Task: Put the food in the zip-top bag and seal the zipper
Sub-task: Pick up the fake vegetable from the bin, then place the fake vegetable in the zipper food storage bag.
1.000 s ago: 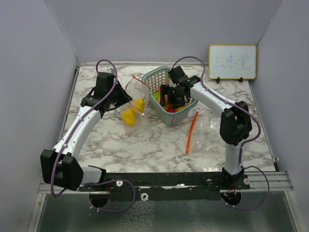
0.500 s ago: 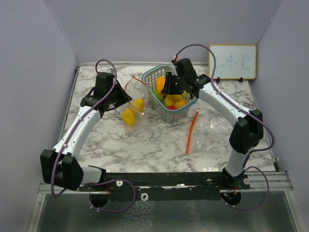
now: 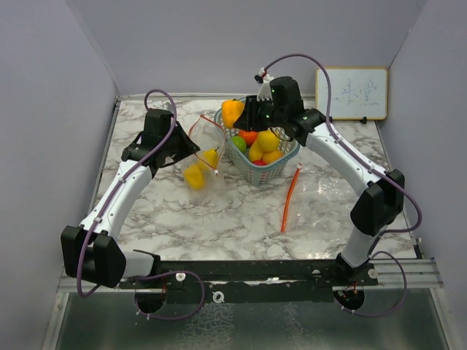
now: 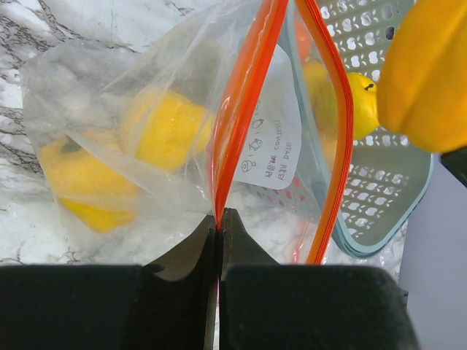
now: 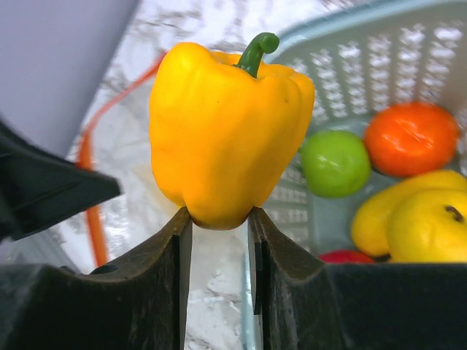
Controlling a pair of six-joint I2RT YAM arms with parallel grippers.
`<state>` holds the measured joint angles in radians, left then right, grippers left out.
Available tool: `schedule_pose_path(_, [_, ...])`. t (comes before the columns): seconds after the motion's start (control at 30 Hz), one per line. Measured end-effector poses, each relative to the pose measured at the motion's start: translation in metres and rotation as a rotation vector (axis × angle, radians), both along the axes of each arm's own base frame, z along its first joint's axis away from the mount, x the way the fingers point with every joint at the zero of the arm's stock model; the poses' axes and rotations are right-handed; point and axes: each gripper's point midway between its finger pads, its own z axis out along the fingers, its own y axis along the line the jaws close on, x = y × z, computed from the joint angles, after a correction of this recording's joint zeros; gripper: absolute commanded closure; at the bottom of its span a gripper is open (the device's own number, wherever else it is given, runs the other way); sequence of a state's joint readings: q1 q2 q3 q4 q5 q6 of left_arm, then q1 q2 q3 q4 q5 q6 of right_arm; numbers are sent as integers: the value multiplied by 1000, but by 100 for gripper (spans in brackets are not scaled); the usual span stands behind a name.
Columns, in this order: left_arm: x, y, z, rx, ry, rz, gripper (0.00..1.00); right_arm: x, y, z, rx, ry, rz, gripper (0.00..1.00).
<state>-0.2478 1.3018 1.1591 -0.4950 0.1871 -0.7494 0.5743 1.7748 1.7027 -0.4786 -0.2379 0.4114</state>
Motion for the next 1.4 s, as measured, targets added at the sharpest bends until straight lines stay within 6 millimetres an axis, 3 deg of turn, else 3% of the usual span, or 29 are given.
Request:
schedule_pose_path(0.2, [1,-2,1,-9,-9,-9,100,-34,28,61,182,-94,227,77])
schedule_pose_path(0.3, [2,-4,1,-16,-10,-17,100,-55,46,73,228,-110,327,77])
schedule_pose_path(0.5, [2,-7,5,-27,-12,-30,100,-85,72,54,236,-41,417,79])
schedule_pose_path(0.67, [2,-7,19,-36,-45,-32,100,-77,62,16,159,32,323,80])
schedule_pose_path(0.8, [-1,-7,26,-40,-61,-32,100,-70,50,-3,91,62,255,78])
schedule_pose_path(0.97, [-1,-7,27,-42,-63,-33,100,-62,45,-20,18,87,212,62])
schedule_pose_path(1.1, [-1,-9,28,-52,-61,-37,100,-51,42,-29,-60,88,161,40])
schedule_pose_path(1.17, [-2,-10,28,-61,-59,-40,100,-44,41,-28,-84,74,142,31])
schedule_pose_path(1.4, [-3,-13,29,-78,-54,-47,100,-29,37,-13,-121,11,90,18])
